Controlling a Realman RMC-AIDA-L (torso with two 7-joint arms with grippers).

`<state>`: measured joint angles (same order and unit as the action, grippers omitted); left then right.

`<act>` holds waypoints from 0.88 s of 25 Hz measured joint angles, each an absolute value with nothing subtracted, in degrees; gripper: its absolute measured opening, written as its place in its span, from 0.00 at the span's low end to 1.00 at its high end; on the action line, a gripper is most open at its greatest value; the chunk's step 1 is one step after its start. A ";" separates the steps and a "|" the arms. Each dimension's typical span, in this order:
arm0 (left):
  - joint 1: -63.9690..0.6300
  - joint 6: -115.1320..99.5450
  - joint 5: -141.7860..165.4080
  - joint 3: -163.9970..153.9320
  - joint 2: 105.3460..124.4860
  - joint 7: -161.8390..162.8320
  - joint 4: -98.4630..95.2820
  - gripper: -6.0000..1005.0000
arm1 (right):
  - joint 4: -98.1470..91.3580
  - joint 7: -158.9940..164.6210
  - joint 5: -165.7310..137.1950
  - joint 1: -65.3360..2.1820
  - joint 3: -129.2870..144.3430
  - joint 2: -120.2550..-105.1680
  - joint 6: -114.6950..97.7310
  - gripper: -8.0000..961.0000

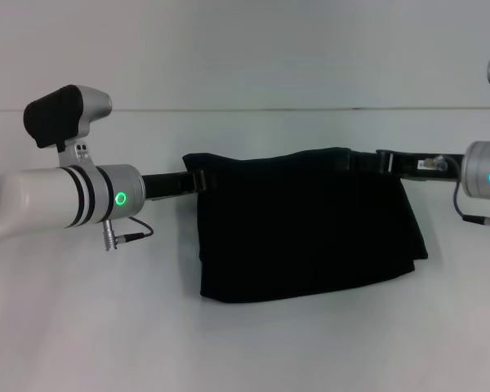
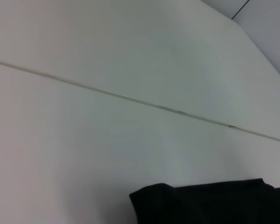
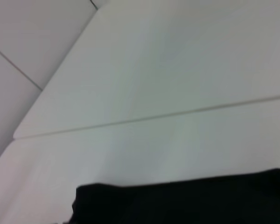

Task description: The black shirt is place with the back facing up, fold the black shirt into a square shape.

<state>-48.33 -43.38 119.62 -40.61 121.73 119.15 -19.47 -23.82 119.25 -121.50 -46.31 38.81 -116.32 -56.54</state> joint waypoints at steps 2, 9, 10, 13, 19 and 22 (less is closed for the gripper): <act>-48.20 -43.46 119.62 -40.61 121.73 119.10 -19.47 0.09 | -23.42 118.40 -120.37 -46.49 38.82 -116.75 -55.33 0.84; -48.01 -43.57 119.62 -40.61 121.57 119.01 -19.51 0.05 | -22.87 113.35 -115.59 -46.17 38.53 -118.43 -49.02 0.84; -48.01 -43.57 119.62 -40.61 121.57 119.00 -19.51 0.05 | -22.84 112.73 -114.43 -45.84 38.52 -118.45 -48.77 0.84; -47.99 -43.56 119.62 -40.60 121.55 119.00 -19.55 0.05 | -22.79 112.07 -112.76 -45.28 38.50 -118.22 -48.81 0.84; -47.97 -43.25 119.62 -40.60 121.55 119.00 -19.69 0.05 | -22.50 113.32 -112.90 -44.71 39.03 -116.62 -50.92 0.84; -47.89 -43.21 119.62 -40.60 121.51 119.00 -19.76 0.05 | -22.58 114.16 -112.96 -43.66 38.98 -115.26 -51.35 0.84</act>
